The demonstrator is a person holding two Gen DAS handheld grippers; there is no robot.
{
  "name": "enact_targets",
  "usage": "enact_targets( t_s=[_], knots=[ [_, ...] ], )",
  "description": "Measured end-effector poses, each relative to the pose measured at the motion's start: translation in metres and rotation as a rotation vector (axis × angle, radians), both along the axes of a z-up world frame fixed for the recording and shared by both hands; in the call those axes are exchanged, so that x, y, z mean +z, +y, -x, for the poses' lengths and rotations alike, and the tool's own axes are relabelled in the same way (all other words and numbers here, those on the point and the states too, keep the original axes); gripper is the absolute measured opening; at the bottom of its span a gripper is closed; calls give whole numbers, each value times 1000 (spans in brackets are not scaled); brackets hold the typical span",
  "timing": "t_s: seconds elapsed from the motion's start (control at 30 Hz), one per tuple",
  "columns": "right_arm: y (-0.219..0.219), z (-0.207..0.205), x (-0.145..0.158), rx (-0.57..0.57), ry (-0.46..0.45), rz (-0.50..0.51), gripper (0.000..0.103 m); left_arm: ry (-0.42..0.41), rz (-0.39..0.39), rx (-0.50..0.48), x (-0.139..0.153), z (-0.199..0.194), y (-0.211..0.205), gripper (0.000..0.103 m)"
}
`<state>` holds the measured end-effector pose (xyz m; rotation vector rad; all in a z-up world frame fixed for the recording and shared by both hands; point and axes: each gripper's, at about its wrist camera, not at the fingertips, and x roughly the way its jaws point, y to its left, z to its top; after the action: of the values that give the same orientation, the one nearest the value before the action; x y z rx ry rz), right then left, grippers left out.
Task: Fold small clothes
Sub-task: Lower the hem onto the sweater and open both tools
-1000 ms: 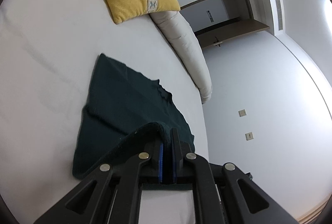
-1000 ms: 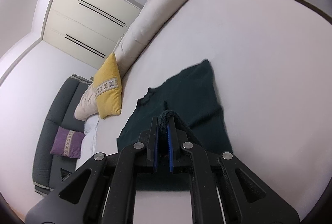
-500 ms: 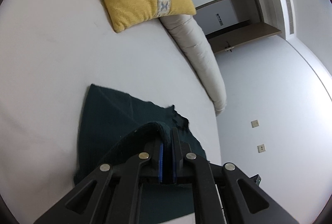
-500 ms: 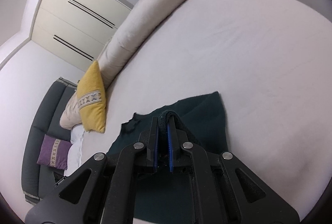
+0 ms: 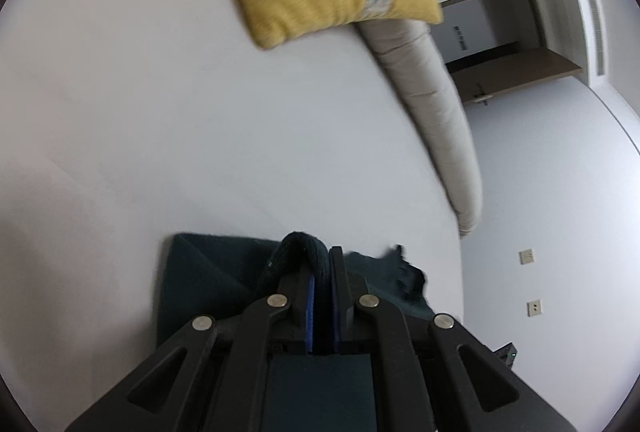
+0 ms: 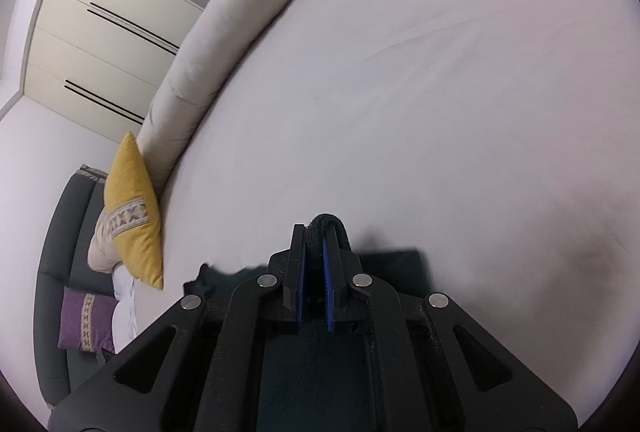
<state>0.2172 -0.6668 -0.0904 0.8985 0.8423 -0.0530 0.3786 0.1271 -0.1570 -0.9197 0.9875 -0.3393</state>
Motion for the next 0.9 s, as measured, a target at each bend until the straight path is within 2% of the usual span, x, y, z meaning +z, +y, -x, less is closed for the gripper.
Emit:
enact_targets(
  t_s=[0.13, 0.23, 0.27, 0.3, 0.33, 0.37, 0.4, 0.47, 0.67, 0.83, 0.9],
  knots=[
    [2, -24, -21, 7, 57, -12, 9, 26, 2, -6, -14, -9, -2, 12],
    [-6, -25, -33, -15, 32, -79, 16, 26, 18, -18, -14, -12, -1, 18],
    [-8, -22, -33, -34, 16, -81, 22, 22, 36, -20, -14, -13, 2, 24],
    [-10, -18, -33, -58, 10, -69, 43, 18, 52, -16, -13, -12, 2, 28],
    [-13, -15, -32, -87, 12, -55, 48, 10, 70, -8, -11, -12, 4, 39],
    [-15, -11, -31, -109, -1, -57, 49, -3, 81, 7, -8, -11, 8, 50],
    [-13, -9, -29, -117, -3, -54, 49, -12, 85, 15, -5, -10, 10, 54],
    [-11, -5, -26, -117, 5, -32, 49, -21, 65, 36, 2, -7, 14, 70],
    [17, 7, -8, -41, 12, 101, 50, -36, 46, 64, 12, 15, 26, 71],
    [65, 32, 6, 75, 16, 260, 50, -77, -127, -24, 30, 62, 10, 71],
    [83, 46, 11, 120, 10, 323, 50, -105, -183, -30, 36, 88, 8, 71]
  ],
)
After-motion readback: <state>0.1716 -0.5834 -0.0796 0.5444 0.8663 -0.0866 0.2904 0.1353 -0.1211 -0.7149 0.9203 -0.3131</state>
